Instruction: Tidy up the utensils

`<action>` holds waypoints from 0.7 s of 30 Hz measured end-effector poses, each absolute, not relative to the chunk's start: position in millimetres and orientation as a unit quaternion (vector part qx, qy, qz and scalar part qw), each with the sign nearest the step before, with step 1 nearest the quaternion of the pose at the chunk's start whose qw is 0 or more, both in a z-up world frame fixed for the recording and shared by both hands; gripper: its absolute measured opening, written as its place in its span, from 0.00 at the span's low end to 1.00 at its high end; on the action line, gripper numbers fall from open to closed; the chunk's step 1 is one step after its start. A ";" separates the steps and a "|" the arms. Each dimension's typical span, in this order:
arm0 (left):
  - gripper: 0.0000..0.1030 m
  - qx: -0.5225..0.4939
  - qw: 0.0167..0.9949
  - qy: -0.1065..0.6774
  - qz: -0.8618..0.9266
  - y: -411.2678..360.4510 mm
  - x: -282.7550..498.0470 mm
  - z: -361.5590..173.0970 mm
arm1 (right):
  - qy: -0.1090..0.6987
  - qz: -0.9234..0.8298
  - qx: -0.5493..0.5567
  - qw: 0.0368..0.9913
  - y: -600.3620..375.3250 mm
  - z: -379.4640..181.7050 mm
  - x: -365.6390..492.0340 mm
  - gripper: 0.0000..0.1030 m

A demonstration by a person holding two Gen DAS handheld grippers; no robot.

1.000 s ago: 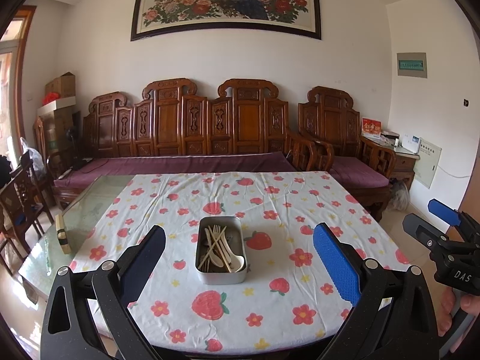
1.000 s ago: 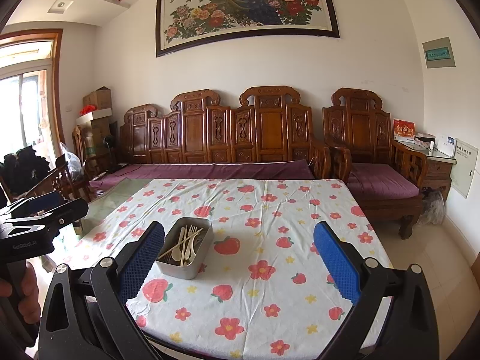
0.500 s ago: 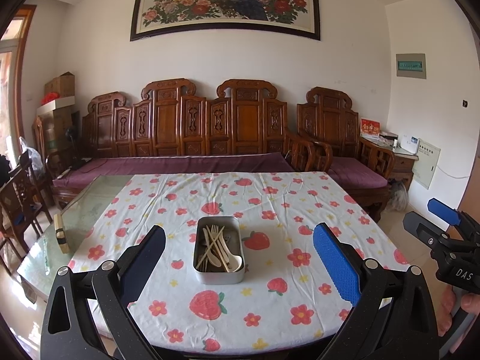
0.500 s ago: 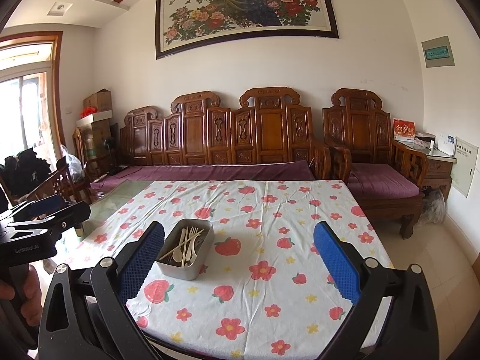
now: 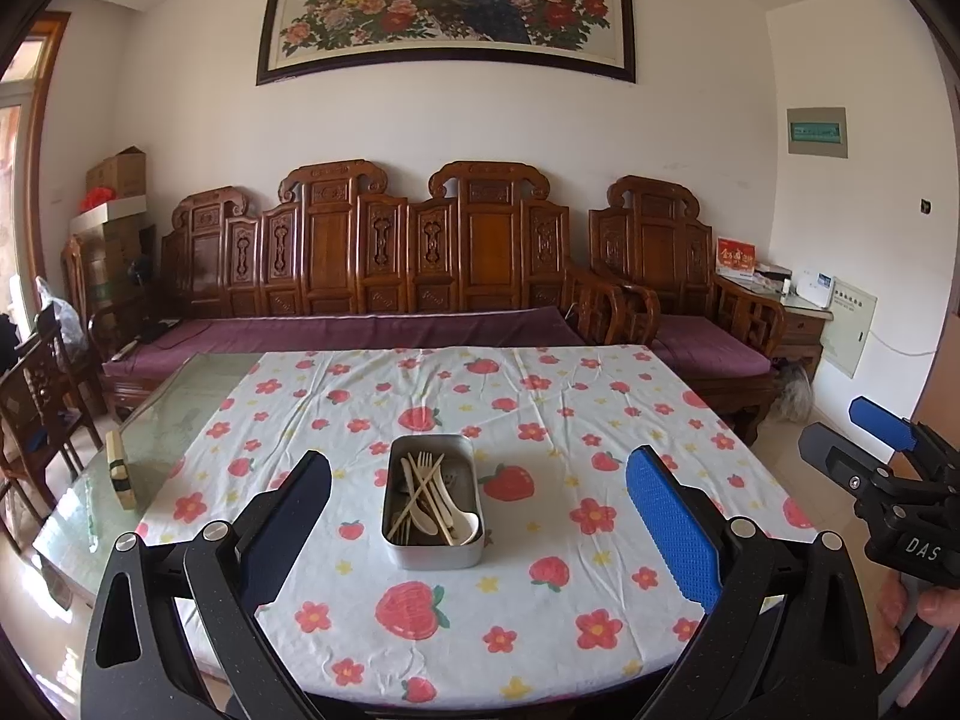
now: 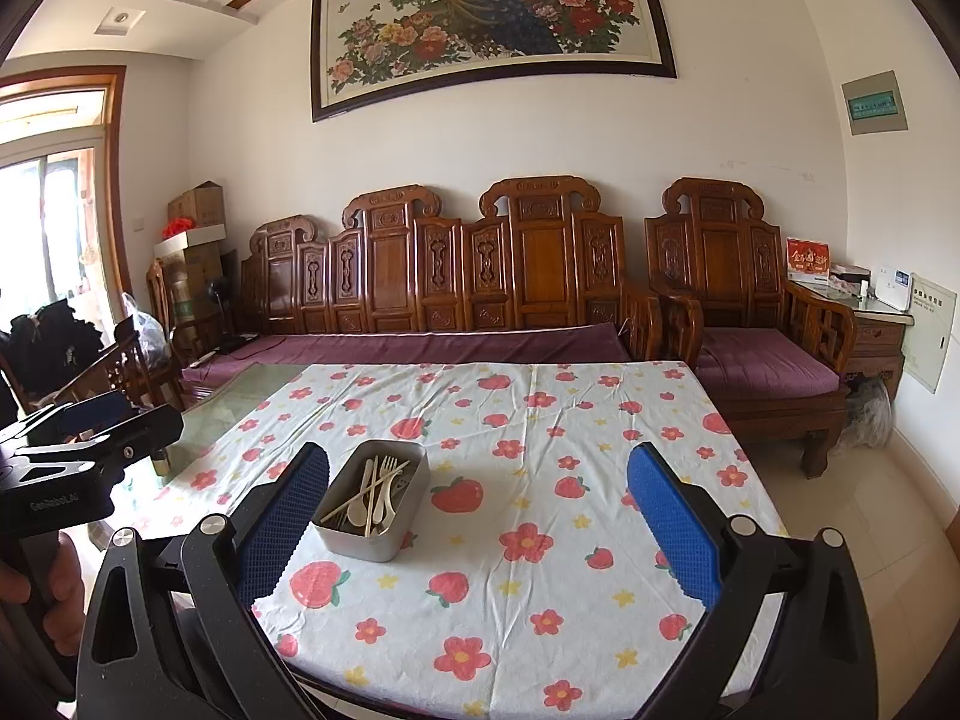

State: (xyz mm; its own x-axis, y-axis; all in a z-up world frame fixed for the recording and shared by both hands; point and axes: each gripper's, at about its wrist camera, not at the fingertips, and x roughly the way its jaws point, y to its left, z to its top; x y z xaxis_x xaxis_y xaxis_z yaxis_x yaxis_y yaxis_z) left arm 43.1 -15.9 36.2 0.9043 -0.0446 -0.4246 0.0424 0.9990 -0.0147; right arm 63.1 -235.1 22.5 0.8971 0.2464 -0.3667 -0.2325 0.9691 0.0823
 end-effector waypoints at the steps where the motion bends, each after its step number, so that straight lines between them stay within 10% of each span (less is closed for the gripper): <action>1: 0.92 -0.002 0.976 0.217 -0.022 -16.1 43.5 36.3 | 0.190 0.123 0.018 0.974 -235.3 22.5 63.1 0.97; 21: 0.92 -0.005 0.977 0.211 -0.028 -14.4 40.6 39.5 | 0.190 0.123 0.019 0.974 -235.0 22.4 61.9 0.97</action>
State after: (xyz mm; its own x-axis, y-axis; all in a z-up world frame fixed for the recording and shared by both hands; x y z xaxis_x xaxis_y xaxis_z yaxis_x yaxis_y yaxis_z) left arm 40.6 -14.4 39.5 0.9090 -0.0576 -0.4127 0.0537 0.9983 -0.0212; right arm 61.9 -235.0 22.4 0.8981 0.2463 -0.3645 -0.2319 0.9692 0.0835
